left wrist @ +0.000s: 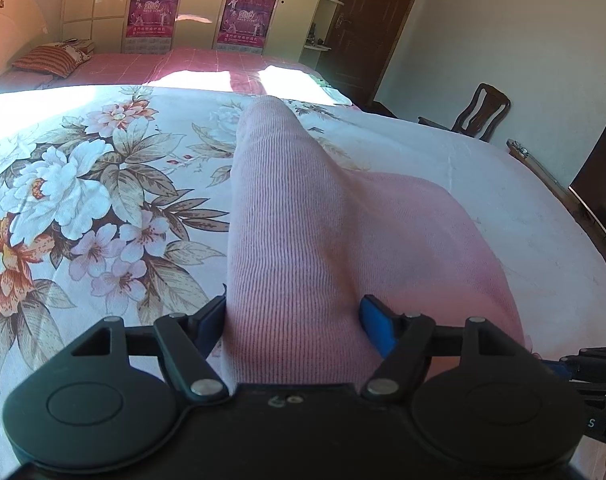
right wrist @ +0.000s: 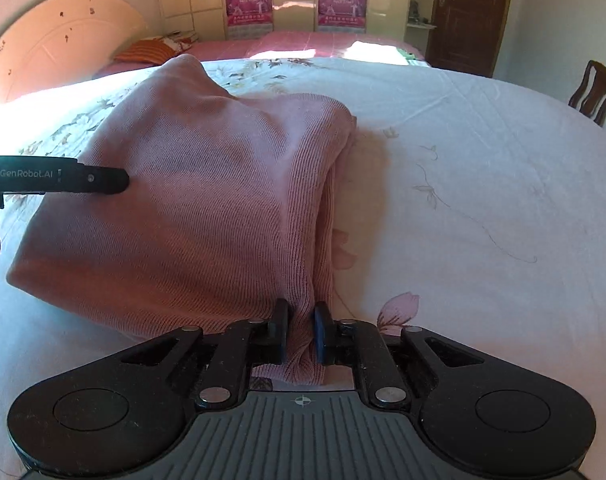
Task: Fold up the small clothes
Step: 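Press the folded bundle with the left tool while the right tool releases and withdraws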
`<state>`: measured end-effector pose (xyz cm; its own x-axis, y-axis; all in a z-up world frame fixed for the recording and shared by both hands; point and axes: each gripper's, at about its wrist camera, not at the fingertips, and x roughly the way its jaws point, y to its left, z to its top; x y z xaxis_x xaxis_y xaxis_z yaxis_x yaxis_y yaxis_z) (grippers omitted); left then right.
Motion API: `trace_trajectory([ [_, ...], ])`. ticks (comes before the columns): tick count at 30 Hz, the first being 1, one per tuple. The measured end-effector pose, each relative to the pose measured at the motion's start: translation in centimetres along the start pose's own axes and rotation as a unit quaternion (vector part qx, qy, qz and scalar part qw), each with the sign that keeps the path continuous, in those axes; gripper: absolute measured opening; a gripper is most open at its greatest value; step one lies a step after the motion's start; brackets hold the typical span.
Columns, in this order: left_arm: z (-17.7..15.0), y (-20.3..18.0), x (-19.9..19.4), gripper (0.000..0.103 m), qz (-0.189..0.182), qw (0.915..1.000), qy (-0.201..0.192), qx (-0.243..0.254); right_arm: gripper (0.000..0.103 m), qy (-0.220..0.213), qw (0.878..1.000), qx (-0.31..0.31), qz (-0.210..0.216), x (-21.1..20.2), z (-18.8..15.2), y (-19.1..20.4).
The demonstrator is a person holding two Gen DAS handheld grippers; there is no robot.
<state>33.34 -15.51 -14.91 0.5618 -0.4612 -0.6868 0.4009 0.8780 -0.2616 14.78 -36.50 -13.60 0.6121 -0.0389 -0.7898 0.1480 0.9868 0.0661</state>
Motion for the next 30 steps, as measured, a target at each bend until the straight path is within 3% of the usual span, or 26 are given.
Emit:
trace_trajectory([
  [2, 0.7, 0.2, -1.3, 0.067, 0.005, 0.9997, -0.024, 0.002, 0.012, -0.014, 0.999, 0.037, 0.029, -1.0, 0.6, -1.0],
  [4, 1.5, 0.2, -2.1, 0.065, 0.005, 0.999, -0.044, 0.01, 0.034, -0.043, 0.995, 0.074, 0.044, -1.9, 2.2, -2.0],
  [5, 2.2, 0.1, -2.2, 0.064, 0.004, 0.9986, -0.051, 0.013, 0.068, -0.054, 0.993, 0.09, 0.049, -1.8, 3.1, -2.5],
  [6, 2.7, 0.0, -2.0, 0.064, 0.005, 0.9986, -0.051, 0.015, 0.085, -0.066, 0.991, 0.103, 0.055, -1.5, 4.1, -3.1],
  [10, 5.1, 0.2, 0.5, 0.057, 0.019, 0.9988, -0.043, 0.012, 0.082, -0.075, 0.983, 0.15, 0.072, 1.7, 7.9, -4.7],
  [12, 5.8, 0.7, 2.2, 0.053, 0.024, 0.9991, -0.033, 0.003, 0.06, -0.061, 0.979, 0.175, 0.081, 4.0, 9.3, -5.2],
  [14, 6.3, 1.2, 3.6, 0.053, 0.029, 0.9991, -0.032, -0.003, 0.046, -0.047, 0.979, 0.182, 0.078, 5.9, 10.4, -5.5],
  [17, 6.7, 1.5, 5.0, 0.053, 0.034, 0.9989, -0.031, -0.002, 0.033, -0.035, 0.985, 0.161, 0.056, 7.7, 11.1, -5.3],
  [19, 6.9, 1.7, 5.7, 0.053, 0.033, 0.999, -0.029, -0.005, 0.025, -0.048, 0.991, 0.114, 0.042, 7.7, 11.2, -4.5],
  [21, 7.1, 1.8, 6.4, 0.054, 0.032, 0.999, -0.029, -0.003, 0.017, -0.071, 0.996, 0.049, -0.008, 7.5, 10.9, -3.5],
  [23, 7.0, 2.0, 7.2, 0.059, 0.036, 0.9989, -0.028, -0.002, 0.017, -0.058, 0.997, 0.025, -0.043, 9.0, 10.5, -3.9],
  [26, 7.2, 2.5, 8.0, 0.063, 0.038, 0.9988, -0.019, -0.023, 0.018, -0.058, 0.997, 0.028, -0.044, 9.4, 10.5, -4.4],
  [30, 7.8, 2.0, 6.0, 0.054, 0.032, 0.9982, -0.05, -0.01, 0.018, -0.094, 0.993, 0.056, -0.032, 7.0, 11.2, -5.1],
])
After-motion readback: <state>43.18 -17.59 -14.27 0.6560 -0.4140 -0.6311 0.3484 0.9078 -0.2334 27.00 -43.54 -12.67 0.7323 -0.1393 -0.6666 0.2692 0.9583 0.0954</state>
